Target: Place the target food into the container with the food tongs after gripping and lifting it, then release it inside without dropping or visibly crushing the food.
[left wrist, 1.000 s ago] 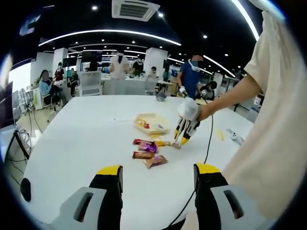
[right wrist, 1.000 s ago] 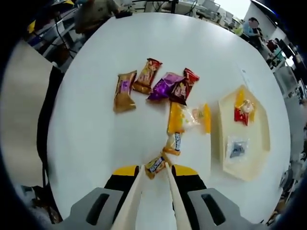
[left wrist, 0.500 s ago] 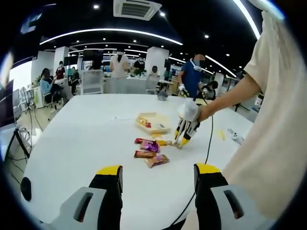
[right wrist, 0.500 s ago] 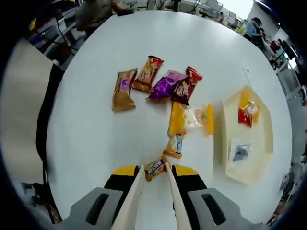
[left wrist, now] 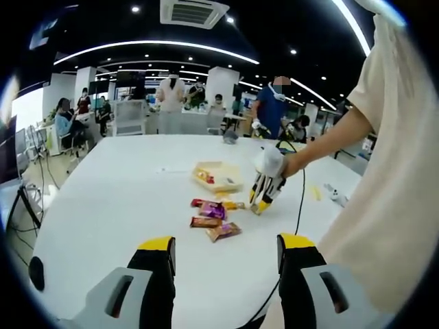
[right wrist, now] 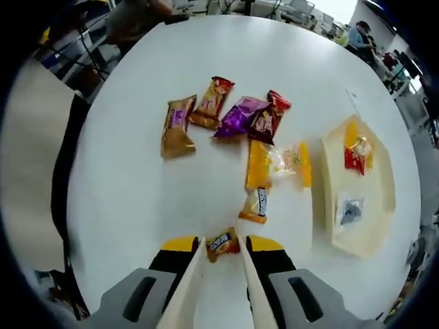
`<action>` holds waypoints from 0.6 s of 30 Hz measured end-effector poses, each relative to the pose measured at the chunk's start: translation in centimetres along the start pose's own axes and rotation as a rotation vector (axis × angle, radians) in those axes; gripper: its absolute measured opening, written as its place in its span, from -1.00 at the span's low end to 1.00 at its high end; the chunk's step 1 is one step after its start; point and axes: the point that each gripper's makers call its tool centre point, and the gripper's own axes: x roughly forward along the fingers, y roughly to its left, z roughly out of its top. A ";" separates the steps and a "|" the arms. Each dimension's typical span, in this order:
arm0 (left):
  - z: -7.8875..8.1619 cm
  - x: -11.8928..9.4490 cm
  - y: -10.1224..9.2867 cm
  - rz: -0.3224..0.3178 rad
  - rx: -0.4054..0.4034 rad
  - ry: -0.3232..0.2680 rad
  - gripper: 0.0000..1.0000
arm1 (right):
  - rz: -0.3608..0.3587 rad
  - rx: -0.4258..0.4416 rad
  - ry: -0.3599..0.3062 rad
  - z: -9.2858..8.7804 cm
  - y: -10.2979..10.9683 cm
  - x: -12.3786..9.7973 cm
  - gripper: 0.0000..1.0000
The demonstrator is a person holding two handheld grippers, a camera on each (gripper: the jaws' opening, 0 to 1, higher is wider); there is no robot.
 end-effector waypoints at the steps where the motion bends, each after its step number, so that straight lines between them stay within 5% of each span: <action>1: 0.0 0.0 0.0 0.000 -0.001 0.001 0.19 | -0.005 -0.008 -0.008 0.1 0.0 -0.2 -0.46; 18: -0.1 -0.1 0.0 0.000 0.005 -0.002 0.18 | -0.010 0.070 -0.020 -0.4 0.3 -0.3 -0.53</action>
